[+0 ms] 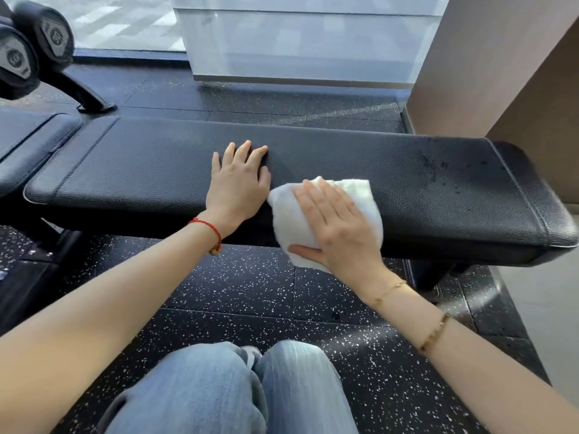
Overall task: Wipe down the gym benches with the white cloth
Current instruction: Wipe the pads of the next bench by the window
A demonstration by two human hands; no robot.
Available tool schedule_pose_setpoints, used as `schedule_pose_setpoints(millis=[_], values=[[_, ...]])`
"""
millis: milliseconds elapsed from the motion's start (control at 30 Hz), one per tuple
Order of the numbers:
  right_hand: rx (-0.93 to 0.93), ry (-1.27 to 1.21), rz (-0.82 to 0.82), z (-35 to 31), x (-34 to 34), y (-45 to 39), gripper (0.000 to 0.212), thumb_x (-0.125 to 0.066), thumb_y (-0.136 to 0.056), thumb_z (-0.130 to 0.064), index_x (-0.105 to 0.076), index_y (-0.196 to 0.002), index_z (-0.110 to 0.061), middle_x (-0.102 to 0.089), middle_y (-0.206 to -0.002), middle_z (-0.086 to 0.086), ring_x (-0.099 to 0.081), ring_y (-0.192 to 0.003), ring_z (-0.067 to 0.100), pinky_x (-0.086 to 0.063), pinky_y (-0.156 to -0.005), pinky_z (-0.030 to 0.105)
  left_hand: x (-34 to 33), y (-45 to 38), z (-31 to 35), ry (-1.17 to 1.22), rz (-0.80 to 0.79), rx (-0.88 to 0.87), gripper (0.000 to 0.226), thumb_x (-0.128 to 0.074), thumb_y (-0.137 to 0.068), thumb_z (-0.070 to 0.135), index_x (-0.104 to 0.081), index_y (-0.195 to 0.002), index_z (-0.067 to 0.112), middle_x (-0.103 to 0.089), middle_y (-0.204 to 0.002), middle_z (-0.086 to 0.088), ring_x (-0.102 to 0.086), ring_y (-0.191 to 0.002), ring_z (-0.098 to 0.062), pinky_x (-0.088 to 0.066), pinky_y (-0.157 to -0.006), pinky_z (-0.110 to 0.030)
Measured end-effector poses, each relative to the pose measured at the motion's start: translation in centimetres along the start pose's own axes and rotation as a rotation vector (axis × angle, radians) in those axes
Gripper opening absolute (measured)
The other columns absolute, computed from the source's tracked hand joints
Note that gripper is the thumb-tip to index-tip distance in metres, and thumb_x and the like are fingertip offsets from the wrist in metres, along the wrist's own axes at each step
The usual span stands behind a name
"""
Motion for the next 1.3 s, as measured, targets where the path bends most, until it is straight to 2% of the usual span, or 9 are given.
schedule_pose_setpoints(millis=[133, 300, 500, 600, 700, 833, 1100, 1167, 1300], values=[[0.042, -0.064, 0.073, 1.4, 1.0, 1.8, 0.084, -0.061, -0.088, -0.058, -0.042, -0.147, 0.001, -0.044, -0.152, 0.016, -0.039, -0.143, 0.030, -0.036, -0.116, 0.046, 0.3, 0.2, -0.2, 0.009, 0.018, -0.018, 0.048, -0.036, -0.101, 0.034, -0.037, -0.149, 0.026, -0.032, -0.158, -0.003, -0.020, -0.149, -0.027, -0.011, -0.122, -0.050], [-0.039, -0.010, 0.149, 5.2, 1.4, 5.0, 0.077, -0.062, -0.092, -0.055, -0.046, -0.144, 0.000, -0.048, -0.148, 0.015, -0.046, -0.138, 0.032, -0.039, -0.113, 0.048, 0.1, 0.1, 0.0, -0.014, 0.020, -0.007, 0.049, -0.035, -0.099, 0.034, -0.038, -0.148, 0.026, -0.034, -0.156, -0.003, -0.022, -0.147, -0.028, -0.014, -0.120, -0.052], [-0.036, 0.094, 0.171, -1.4, 0.1, 0.9, 0.075, -0.051, -0.094, -0.063, -0.050, -0.144, -0.008, -0.052, -0.147, 0.010, -0.048, -0.137, 0.030, -0.038, -0.115, 0.043, 0.1, 0.0, 0.1, -0.019, 0.009, 0.000, 0.049, -0.036, -0.100, 0.032, -0.038, -0.148, 0.025, -0.033, -0.157, -0.003, -0.021, -0.147, -0.027, -0.013, -0.120, -0.052], [0.006, 0.059, 0.176, -1.7, 0.0, 1.0, 0.074, -0.051, -0.095, -0.062, -0.047, -0.146, -0.008, -0.049, -0.149, 0.010, -0.046, -0.139, 0.027, -0.035, -0.117, 0.042, 0.2, 0.2, 0.1, -0.017, 0.006, -0.008, 0.048, -0.037, -0.100, 0.032, -0.038, -0.148, 0.025, -0.033, -0.157, -0.003, -0.021, -0.147, -0.026, -0.013, -0.120, -0.050], [-0.030, -0.010, 0.191, 2.4, 0.7, 4.2, 0.074, -0.061, -0.092, -0.056, -0.047, -0.146, -0.008, -0.049, -0.149, 0.010, -0.044, -0.139, 0.028, -0.026, -0.120, 0.040, 0.4, 0.2, 0.1, -0.007, 0.008, -0.008, 0.048, -0.036, -0.101, 0.033, -0.037, -0.149, 0.025, -0.033, -0.157, -0.004, -0.021, -0.148, -0.026, -0.012, -0.121, -0.050], [-0.141, 0.006, 0.170, 6.7, 1.0, 6.8, 0.077, -0.063, -0.090, -0.060, -0.048, -0.145, -0.007, -0.053, -0.145, 0.011, -0.047, -0.136, 0.029, -0.034, -0.117, 0.046, 0.5, 0.2, 0.3, -0.013, 0.019, -0.011, 0.048, -0.036, -0.099, 0.032, -0.039, -0.147, 0.024, -0.036, -0.154, -0.003, -0.025, -0.145, -0.027, -0.015, -0.120, -0.052], [-0.084, -0.073, 0.014, -0.8, 0.5, 0.2, 0.081, -0.055, -0.088, -0.064, -0.047, -0.146, -0.007, -0.048, -0.150, 0.011, -0.043, -0.140, 0.030, -0.032, -0.118, 0.043, 0.3, 0.1, 0.1, 0.022, 0.012, 0.007, 0.048, -0.039, -0.100, 0.031, -0.039, -0.148, 0.025, -0.033, -0.158, -0.004, -0.020, -0.148, -0.026, -0.011, -0.121, -0.051], [-0.086, -0.153, -0.014, 0.9, 0.9, 1.3, 0.078, -0.053, -0.092, -0.061, -0.044, -0.148, -0.007, -0.045, -0.152, 0.010, -0.039, -0.143, 0.029, -0.028, -0.120, 0.043, 0.4, 0.2, 0.0, 0.013, 0.017, -0.006, 0.048, -0.038, -0.100, 0.032, -0.039, -0.148, 0.025, -0.033, -0.157, -0.004, -0.021, -0.148, -0.026, -0.012, -0.121, -0.051], [-0.261, -0.214, -0.101, 7.5, 1.1, 3.5, 0.080, -0.047, -0.093, -0.067, -0.045, -0.146, -0.007, -0.048, -0.149, 0.009, -0.039, -0.142, 0.027, -0.026, -0.121, 0.041, 0.4, 0.2, 0.2, -0.003, 0.023, -0.008, 0.049, -0.037, -0.100, 0.033, -0.039, -0.147, 0.024, -0.035, -0.156, -0.004, -0.023, -0.147, -0.027, -0.013, -0.121, -0.052]])
Point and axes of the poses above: each hand's wrist, its own y-axis away from the middle knuckle, its own x-axis out of the back of the hand, z = x × y, the point moved 8 cm from there along -y, towards the middle knuckle
